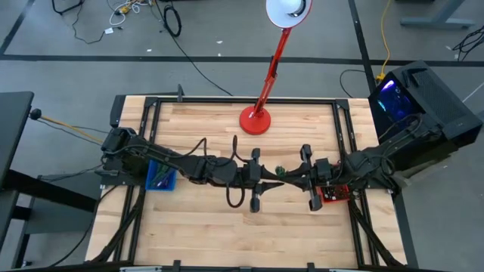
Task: Pick & Place USB Port
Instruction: Put the green and black charger cable into the blue bin
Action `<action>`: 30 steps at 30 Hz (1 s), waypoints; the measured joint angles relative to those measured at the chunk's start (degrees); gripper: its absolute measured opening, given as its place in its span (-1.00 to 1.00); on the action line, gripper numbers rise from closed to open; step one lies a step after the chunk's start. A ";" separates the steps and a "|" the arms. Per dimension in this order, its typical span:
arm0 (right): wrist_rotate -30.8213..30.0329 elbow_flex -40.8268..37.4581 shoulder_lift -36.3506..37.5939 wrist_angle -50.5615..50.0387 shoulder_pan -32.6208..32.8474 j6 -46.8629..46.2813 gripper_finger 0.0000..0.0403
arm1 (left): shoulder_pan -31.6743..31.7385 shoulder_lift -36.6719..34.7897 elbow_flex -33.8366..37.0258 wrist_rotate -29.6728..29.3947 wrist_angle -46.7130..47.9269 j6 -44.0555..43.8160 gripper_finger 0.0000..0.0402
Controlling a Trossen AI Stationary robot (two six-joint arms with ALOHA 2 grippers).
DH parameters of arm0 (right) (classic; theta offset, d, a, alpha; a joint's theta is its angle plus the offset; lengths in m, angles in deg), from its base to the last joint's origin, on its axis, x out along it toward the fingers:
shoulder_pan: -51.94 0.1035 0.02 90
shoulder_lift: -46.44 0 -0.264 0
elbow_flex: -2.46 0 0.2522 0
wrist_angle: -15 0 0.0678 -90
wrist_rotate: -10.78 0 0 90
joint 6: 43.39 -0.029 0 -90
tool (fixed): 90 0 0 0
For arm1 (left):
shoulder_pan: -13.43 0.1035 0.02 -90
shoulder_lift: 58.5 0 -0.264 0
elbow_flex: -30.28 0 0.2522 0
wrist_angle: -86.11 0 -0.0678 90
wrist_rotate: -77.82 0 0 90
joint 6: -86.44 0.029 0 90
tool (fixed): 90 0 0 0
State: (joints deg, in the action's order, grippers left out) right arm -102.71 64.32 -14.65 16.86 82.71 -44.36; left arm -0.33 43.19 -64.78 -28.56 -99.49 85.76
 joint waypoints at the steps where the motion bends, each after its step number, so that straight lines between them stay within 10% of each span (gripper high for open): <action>1: -0.02 -0.01 -0.05 0.00 0.00 0.02 -0.96 | 0.00 0.00 0.00 -0.90 0.27 0.60 -0.69; 12: 1.98 -0.04 -0.13 0.24 0.07 -0.37 -0.96 | 2.53 0.00 0.00 -8.66 -1.24 3.22 -0.70; 30: -0.61 -0.19 0.20 -1.08 -0.02 1.22 -0.96 | -0.69 -0.02 -0.09 7.42 10.61 -0.42 -0.56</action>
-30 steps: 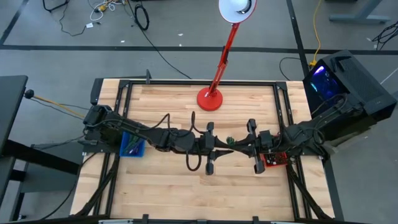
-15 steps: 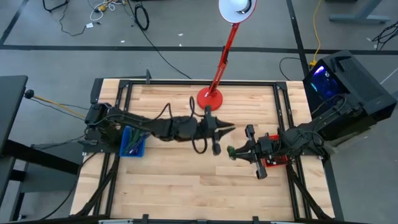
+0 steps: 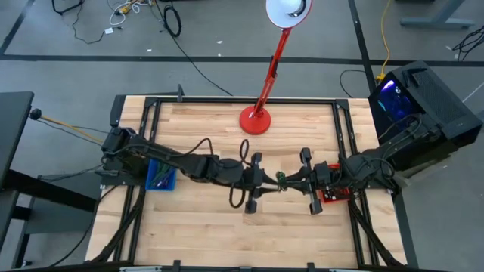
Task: Pick & Place USB Port
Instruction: Put the green and black charger cable into the blue bin
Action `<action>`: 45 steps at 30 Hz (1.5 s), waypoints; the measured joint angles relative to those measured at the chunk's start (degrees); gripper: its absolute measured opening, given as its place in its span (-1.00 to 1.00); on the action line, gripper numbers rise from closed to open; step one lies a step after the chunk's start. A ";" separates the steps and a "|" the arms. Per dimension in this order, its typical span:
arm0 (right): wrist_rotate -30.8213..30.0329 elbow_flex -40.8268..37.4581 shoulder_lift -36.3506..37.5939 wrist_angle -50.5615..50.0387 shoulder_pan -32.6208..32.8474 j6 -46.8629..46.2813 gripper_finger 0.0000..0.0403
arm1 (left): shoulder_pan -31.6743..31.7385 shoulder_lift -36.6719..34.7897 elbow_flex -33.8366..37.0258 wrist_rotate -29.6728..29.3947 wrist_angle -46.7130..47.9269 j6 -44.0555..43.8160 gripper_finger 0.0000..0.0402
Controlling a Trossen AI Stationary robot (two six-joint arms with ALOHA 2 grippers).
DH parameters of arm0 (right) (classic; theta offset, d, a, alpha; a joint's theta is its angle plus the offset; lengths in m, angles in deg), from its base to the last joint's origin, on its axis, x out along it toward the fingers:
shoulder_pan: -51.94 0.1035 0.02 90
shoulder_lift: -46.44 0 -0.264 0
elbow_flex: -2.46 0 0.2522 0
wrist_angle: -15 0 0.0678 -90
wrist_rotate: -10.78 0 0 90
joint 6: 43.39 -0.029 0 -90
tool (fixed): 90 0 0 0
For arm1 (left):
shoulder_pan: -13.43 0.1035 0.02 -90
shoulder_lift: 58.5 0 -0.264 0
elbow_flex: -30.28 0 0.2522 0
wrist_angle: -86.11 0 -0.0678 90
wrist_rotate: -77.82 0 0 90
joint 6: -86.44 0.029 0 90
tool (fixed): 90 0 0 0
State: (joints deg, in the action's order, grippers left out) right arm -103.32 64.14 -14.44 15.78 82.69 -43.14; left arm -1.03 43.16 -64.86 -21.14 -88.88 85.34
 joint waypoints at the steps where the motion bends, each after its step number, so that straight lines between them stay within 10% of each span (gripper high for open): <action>1: 0.02 0.00 0.00 0.03 -0.12 -0.07 -0.96 | -0.05 0.00 0.00 0.04 -0.06 0.01 -0.52; 21: -0.05 0.07 -0.11 -0.42 -0.29 -1.57 -0.96 | 0.69 -0.02 0.00 2.17 -7.08 -2.76 0.02; 26: 1.54 0.11 -0.15 0.22 -0.33 -1.67 -0.96 | 0.78 -0.02 0.02 2.48 -9.84 -2.72 -0.20; 32: 1.61 0.11 -0.15 0.51 -0.68 -1.29 -0.96 | 0.74 -0.02 0.02 2.26 -10.49 -2.35 -0.89; 45: -3.55 -0.02 -0.38 -6.24 -0.77 -3.11 -0.79 | -1.39 -1.99 -0.11 -15.54 5.31 -3.08 -0.93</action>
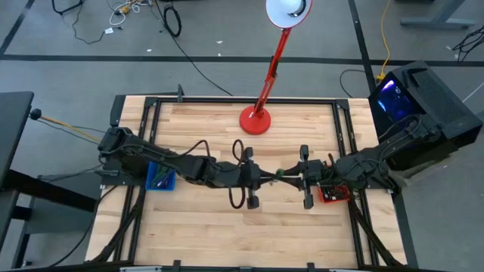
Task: Pick & Place USB Port
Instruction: Put the green and black charger cable into the blue bin
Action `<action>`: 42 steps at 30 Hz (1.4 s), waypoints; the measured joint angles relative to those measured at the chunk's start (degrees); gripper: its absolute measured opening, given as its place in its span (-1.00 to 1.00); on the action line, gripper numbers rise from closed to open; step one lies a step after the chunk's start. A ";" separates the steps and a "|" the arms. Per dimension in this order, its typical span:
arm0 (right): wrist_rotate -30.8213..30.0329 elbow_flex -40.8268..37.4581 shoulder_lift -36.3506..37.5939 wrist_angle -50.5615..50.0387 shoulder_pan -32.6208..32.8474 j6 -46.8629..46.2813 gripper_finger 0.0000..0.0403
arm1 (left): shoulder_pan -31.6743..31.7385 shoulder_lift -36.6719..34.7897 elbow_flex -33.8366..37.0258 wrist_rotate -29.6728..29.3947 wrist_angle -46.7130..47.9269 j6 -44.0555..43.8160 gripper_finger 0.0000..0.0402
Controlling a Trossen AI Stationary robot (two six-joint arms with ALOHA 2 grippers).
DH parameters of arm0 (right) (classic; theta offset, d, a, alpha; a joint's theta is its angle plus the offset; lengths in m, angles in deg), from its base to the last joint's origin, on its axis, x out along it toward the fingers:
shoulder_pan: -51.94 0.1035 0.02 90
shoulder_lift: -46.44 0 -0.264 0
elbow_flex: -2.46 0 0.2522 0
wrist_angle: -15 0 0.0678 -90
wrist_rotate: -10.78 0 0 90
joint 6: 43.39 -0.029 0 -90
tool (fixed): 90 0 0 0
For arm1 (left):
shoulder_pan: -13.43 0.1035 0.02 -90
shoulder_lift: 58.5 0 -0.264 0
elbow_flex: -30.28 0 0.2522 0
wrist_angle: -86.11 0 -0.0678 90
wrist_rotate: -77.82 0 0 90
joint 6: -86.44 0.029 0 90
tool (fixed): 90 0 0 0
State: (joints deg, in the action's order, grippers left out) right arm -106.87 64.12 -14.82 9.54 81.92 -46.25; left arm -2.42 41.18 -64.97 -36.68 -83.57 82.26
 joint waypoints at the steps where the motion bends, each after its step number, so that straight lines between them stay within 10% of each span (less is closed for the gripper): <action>1: 0.03 0.00 0.00 0.03 0.01 -0.26 -0.75 | -0.40 -0.83 0.03 -1.97 3.41 -0.20 -0.93; 8: 0.70 0.04 1.18 -0.72 0.46 -1.63 -0.62 | -5.38 -6.54 0.13 -18.30 30.03 -11.80 -0.94; 16: 0.57 0.09 1.41 -5.04 1.66 -4.90 -0.66 | -16.48 -11.13 0.08 -26.59 65.78 -45.67 -0.94; 26: -0.38 0.09 1.41 -6.11 1.77 -7.21 -0.74 | -32.18 -11.35 0.14 -23.02 93.48 -89.81 -0.94; 42: 0.22 0.09 1.39 -7.25 2.45 -8.28 -0.74 | -36.83 -20.43 24.17 -4.10 93.45 -113.88 -0.96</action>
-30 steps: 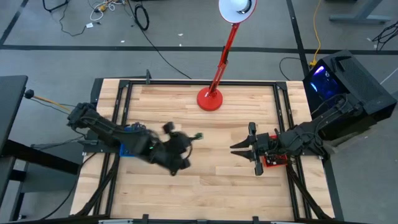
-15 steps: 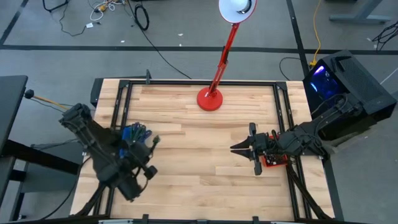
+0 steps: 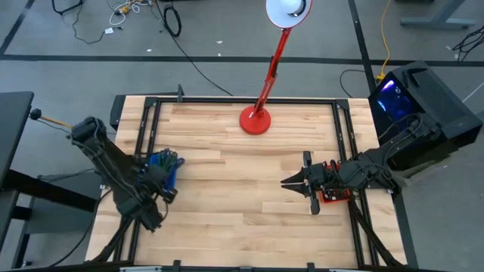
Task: Pick & Place USB Port
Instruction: Put the green and black charger cable into the blue bin
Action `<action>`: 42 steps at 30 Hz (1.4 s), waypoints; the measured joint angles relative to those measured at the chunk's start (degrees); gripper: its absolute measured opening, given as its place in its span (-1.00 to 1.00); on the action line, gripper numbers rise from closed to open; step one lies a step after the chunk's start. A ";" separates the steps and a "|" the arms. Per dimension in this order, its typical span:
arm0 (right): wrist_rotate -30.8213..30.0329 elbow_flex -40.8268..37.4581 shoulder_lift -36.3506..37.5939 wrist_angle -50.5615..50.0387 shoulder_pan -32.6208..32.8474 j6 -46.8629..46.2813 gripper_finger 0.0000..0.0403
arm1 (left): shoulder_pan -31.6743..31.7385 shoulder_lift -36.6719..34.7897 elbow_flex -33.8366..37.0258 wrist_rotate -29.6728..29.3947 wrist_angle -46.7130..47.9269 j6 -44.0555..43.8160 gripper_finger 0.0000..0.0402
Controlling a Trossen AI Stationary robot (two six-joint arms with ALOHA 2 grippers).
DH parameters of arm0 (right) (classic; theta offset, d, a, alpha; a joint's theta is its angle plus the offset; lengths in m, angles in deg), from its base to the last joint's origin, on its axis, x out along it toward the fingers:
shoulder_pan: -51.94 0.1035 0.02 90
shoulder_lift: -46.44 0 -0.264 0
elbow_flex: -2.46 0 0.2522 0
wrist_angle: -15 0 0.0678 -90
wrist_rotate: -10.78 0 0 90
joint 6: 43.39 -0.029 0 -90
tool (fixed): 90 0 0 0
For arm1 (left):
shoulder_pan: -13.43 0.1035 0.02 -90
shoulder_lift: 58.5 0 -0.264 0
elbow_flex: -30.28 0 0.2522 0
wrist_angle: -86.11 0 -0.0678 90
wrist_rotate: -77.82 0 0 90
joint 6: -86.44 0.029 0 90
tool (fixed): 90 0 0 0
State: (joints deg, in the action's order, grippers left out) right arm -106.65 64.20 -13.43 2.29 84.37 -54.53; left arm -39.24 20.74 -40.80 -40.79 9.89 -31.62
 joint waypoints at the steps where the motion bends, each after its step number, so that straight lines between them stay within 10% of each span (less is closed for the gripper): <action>1: 0.00 0.00 0.00 0.01 0.00 0.00 -0.74 | -0.71 -1.59 1.61 1.48 0.00 -1.71 -0.96; 12: -0.11 0.00 0.00 -0.26 0.00 -0.42 -0.74 | 0.07 -15.85 10.45 4.35 0.04 -9.28 -0.96; 42: -0.05 0.00 -0.02 -1.19 0.04 -0.46 -0.74 | 7.90 -15.50 14.54 11.18 -6.18 -8.17 -0.96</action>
State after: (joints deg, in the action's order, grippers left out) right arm -106.71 64.20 -13.45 1.10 84.41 -54.99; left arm -31.35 5.25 -26.26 -29.61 3.71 -39.79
